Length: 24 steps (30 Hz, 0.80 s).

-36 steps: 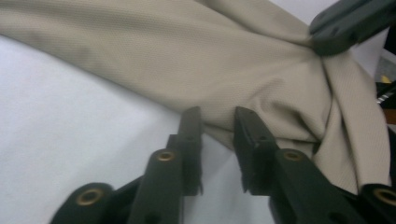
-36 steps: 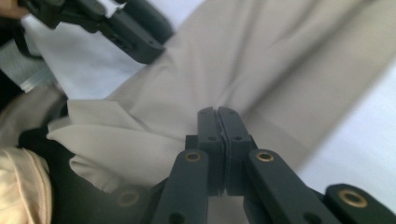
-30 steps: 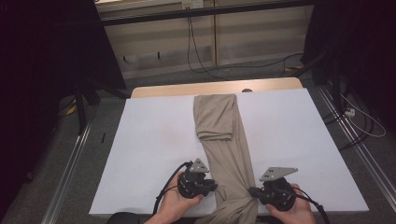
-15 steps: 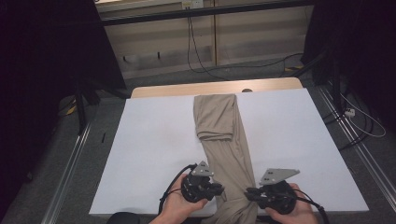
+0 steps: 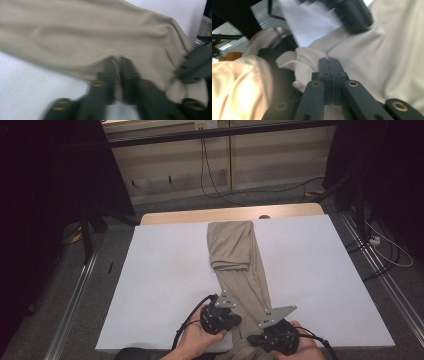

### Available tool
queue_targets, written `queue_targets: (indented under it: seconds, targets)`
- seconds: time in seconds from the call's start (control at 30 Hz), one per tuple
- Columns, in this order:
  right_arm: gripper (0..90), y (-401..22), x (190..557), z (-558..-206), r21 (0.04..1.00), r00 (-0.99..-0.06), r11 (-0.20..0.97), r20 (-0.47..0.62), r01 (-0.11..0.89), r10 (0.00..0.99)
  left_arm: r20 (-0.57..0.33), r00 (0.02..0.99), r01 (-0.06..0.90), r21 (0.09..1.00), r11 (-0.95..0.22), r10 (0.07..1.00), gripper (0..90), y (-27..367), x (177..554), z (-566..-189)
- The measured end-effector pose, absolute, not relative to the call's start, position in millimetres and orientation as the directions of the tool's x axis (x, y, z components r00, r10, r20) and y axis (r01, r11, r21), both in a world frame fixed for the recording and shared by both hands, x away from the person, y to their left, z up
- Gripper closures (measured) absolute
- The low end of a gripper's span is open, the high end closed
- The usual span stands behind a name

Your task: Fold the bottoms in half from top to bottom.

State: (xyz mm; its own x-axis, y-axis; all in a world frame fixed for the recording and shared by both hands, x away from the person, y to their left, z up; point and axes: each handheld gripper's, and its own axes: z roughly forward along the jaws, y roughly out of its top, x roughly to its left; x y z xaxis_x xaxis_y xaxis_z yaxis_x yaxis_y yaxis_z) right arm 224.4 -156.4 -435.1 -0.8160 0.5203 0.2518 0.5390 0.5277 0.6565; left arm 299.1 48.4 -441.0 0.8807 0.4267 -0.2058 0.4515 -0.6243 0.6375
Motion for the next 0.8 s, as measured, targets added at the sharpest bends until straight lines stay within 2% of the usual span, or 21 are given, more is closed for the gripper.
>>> queue_targets:
  seconds: [0.27,0.4,0.5,0.67,0.8]
  targets:
    - [90.0,-189,210,-434,0.668,-0.784,0.465,0.305,0.581,0.541,-0.225,0.885,0.448,0.647,-0.617,0.407,90.0,57,298,-424]
    - [89.4,-193,204,-438,0.652,-0.788,0.487,0.302,0.581,0.537,-0.218,0.891,0.439,0.643,-0.628,0.399,90.0,61,292,-417]
    - [81.3,-191,203,-439,0.639,-0.797,0.504,0.321,0.581,0.512,-0.207,0.889,0.440,0.632,-0.638,0.408,90.0,68,291,-418]
    - [66.7,-198,210,-432,0.673,-0.767,0.445,0.298,0.590,0.568,-0.280,0.869,0.489,0.603,-0.630,0.407,89.8,77,294,-428]
    - [65.2,-205,234,-427,0.704,-0.727,0.406,0.230,0.583,0.647,-0.298,0.878,0.475,0.632,-0.612,0.374,77.5,75,291,-425]
